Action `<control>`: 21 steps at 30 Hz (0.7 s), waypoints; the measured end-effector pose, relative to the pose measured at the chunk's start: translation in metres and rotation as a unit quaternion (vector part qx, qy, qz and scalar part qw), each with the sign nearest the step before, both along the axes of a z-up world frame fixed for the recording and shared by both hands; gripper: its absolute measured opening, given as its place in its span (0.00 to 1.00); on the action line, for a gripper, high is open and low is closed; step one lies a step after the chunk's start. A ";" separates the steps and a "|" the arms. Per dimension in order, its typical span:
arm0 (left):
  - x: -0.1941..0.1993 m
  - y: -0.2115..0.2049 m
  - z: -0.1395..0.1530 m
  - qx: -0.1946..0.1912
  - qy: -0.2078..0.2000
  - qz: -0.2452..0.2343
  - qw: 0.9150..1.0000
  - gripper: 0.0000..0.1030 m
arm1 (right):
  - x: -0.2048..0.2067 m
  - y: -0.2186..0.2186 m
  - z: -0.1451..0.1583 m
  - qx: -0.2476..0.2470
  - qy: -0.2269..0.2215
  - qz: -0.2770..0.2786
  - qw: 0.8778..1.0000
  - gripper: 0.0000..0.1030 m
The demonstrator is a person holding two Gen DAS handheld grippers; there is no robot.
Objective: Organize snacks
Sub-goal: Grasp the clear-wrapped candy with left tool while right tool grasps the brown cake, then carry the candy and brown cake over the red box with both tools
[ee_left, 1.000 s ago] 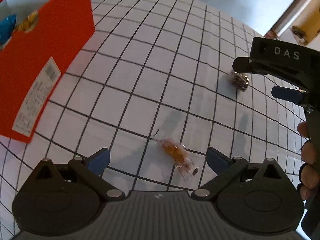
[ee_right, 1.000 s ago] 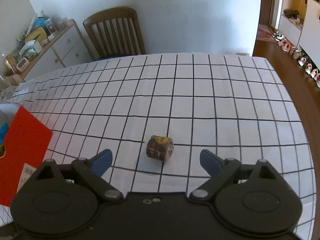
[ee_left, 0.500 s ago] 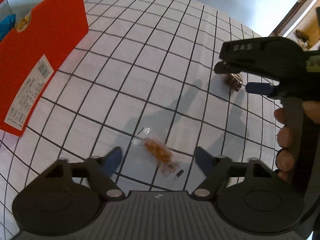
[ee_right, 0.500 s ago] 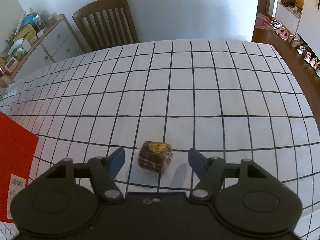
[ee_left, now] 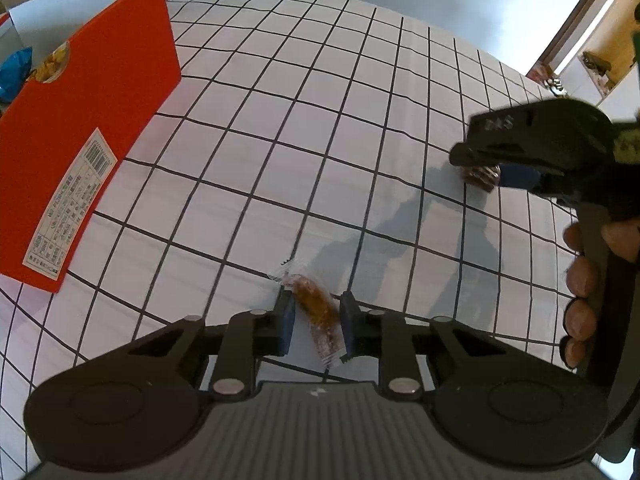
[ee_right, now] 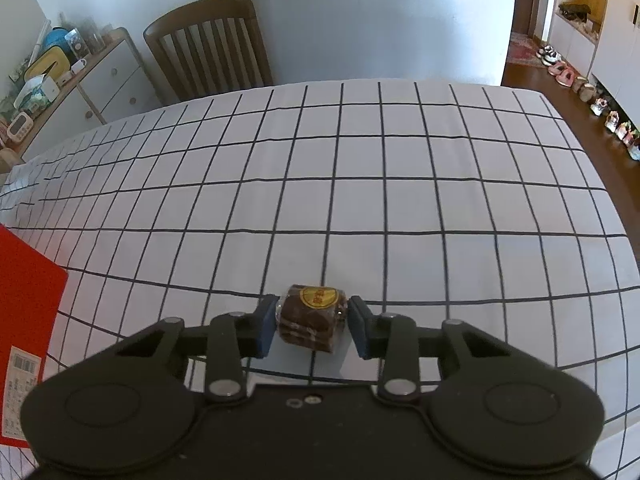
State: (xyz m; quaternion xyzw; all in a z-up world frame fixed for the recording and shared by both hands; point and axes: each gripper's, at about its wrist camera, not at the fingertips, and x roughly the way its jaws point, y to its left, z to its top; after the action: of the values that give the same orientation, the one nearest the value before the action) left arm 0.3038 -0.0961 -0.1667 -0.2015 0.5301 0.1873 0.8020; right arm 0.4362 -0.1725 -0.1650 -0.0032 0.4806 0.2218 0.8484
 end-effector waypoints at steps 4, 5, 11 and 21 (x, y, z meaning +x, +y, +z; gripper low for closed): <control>-0.002 0.009 -0.002 -0.023 -0.002 -0.011 1.000 0.23 | -0.007 -0.010 0.001 0.006 0.000 0.002 1.000 0.34; -0.003 0.011 -0.002 -0.026 -0.002 -0.012 1.000 0.23 | -0.010 -0.012 0.001 0.007 -0.002 0.005 1.000 0.33; -0.013 0.020 -0.001 -0.035 -0.004 -0.004 0.999 0.23 | -0.038 -0.026 0.003 0.012 -0.001 0.034 0.999 0.33; -0.036 0.035 0.012 -0.049 -0.018 -0.015 0.999 0.23 | -0.100 -0.043 0.020 0.024 0.005 0.077 0.997 0.32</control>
State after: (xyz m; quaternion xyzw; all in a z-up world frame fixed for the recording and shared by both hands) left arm 0.2680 -0.0613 -0.1549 -0.2360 0.5276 0.1450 0.8031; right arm 0.3362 -0.2154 -0.1451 -0.0187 0.4776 0.2980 0.8263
